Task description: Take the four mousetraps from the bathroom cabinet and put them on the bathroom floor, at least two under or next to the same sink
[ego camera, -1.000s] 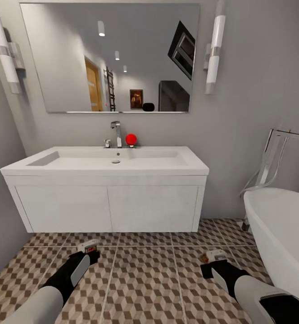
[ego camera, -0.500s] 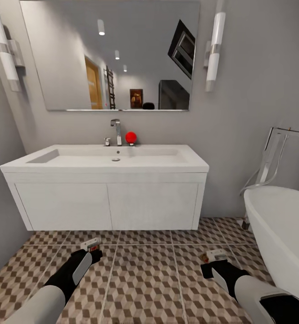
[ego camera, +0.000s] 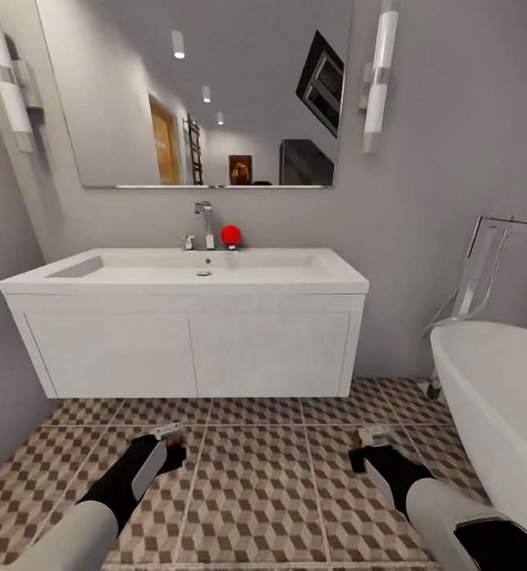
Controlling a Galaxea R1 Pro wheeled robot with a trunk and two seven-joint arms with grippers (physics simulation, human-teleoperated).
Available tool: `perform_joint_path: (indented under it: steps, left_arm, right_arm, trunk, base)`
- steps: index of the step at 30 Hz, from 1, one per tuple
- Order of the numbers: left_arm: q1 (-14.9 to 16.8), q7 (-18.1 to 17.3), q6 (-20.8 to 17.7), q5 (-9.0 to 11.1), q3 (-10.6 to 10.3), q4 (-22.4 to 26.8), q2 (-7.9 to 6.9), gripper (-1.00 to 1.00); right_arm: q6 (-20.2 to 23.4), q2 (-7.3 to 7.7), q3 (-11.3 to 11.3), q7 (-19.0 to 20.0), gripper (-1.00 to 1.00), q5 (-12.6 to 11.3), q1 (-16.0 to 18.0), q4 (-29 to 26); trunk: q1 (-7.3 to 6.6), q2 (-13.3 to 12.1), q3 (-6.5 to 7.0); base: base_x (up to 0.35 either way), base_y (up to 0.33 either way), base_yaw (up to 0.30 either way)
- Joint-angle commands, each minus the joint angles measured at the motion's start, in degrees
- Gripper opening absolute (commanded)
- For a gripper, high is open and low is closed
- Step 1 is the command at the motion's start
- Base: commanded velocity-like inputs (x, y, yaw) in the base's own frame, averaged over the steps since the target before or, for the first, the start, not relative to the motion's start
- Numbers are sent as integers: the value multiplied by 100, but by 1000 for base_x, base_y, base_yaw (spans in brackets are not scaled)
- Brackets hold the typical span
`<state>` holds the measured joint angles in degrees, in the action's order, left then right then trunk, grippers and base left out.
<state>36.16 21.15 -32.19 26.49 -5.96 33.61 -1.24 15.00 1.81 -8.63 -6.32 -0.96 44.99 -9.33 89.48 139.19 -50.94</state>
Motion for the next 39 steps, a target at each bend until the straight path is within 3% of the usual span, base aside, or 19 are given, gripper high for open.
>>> perform_joint_path:
  steps: [1, 6, 11, 14, 21, 39]
  left_arm:
    - [3, 59, -55, 55, -55, 91, 2, -100]
    - [12, 89, -528, -131, -92, 986, 51, -100]
    - [14, 207, -744, -1005, -113, 1224, 293, -100]
    - [14, 198, -592, -1196, -104, 1194, 354, -100]
    - [14, 172, 198, -1264, -112, 466, 367, -100]
    - [14, 170, 296, -1262, -72, 261, 337, -100]
  right_arm:
    - [48, -12, -44, -68, -100, -14, 1, -45]
    - [40, -88, -30, -246, -100, -34, 1, -265]
    - [30, -107, -24, -269, -100, -39, 1, -309]
    - [30, -110, -16, -272, -100, -37, 1, -313]
    - [73, -103, 109, -253, -100, -45, 1, -315]
    - [96, -107, 125, -210, -100, -44, 1, -315]
  trunk:
    - [21, 44, -25]
    - [131, 245, -115]
    - [222, 406, -208]
    - [229, 410, -275]
    - [247, 420, -430]
    - [294, 444, -829]
  base:
    - [0, 0, 0]
    - [0, 0, 0]
    - [0, 0, 0]
    - [0, 0, 0]
    - [0, 0, 0]
    - [0, 0, 0]
